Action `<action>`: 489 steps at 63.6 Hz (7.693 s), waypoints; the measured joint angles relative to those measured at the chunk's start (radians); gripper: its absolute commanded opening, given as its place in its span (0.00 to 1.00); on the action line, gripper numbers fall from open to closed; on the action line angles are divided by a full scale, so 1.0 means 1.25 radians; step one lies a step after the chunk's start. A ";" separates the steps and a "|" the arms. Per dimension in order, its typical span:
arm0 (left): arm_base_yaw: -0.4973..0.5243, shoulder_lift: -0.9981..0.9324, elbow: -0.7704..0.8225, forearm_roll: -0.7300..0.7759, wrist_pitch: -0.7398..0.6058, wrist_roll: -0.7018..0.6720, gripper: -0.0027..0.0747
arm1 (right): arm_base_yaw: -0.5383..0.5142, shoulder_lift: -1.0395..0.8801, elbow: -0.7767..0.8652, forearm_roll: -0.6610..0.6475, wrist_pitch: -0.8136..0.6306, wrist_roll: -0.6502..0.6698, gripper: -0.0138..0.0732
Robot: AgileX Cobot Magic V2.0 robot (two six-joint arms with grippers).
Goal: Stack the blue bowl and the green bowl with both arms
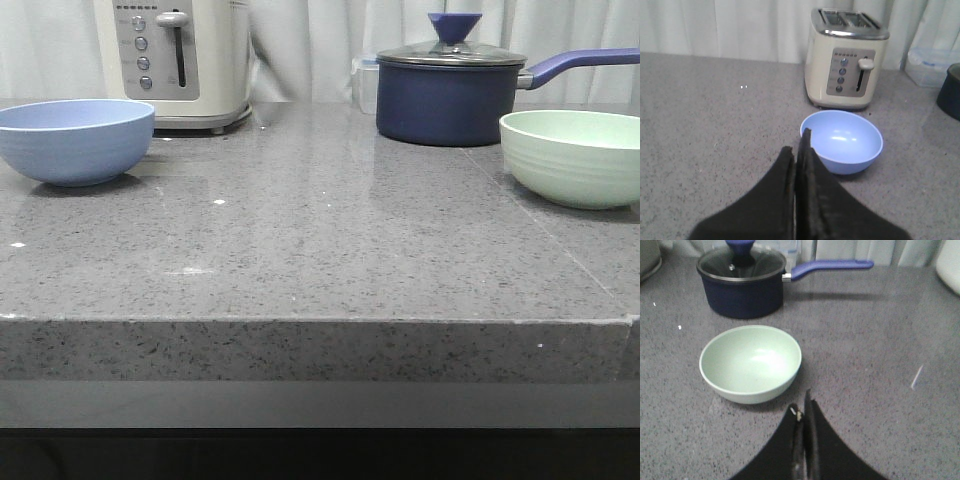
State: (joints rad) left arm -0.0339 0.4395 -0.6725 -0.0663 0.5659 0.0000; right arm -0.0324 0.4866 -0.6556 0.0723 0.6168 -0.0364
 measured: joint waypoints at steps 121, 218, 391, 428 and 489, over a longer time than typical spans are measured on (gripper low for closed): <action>-0.190 0.123 0.000 -0.002 -0.015 0.023 0.74 | -0.100 0.653 -0.444 0.135 0.290 -0.020 0.83; -0.190 0.123 0.000 -0.002 -0.015 0.023 0.74 | -0.099 0.977 -0.596 0.256 0.313 -0.149 0.09; -0.190 0.123 0.000 -0.002 -0.015 0.023 0.74 | 0.211 0.877 -0.599 0.121 0.312 -0.178 0.50; -0.190 0.123 0.000 -0.002 -0.015 0.023 0.74 | 0.205 0.908 -0.500 0.345 0.201 -0.547 0.09; -0.190 0.123 0.000 -0.002 -0.015 0.023 0.74 | 0.205 0.951 -0.500 0.429 0.147 -0.607 0.09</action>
State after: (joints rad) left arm -0.2708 0.5932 -0.6725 -0.0685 0.5473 0.0284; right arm 0.2243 1.6755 -1.2806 0.6082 0.8000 -0.7957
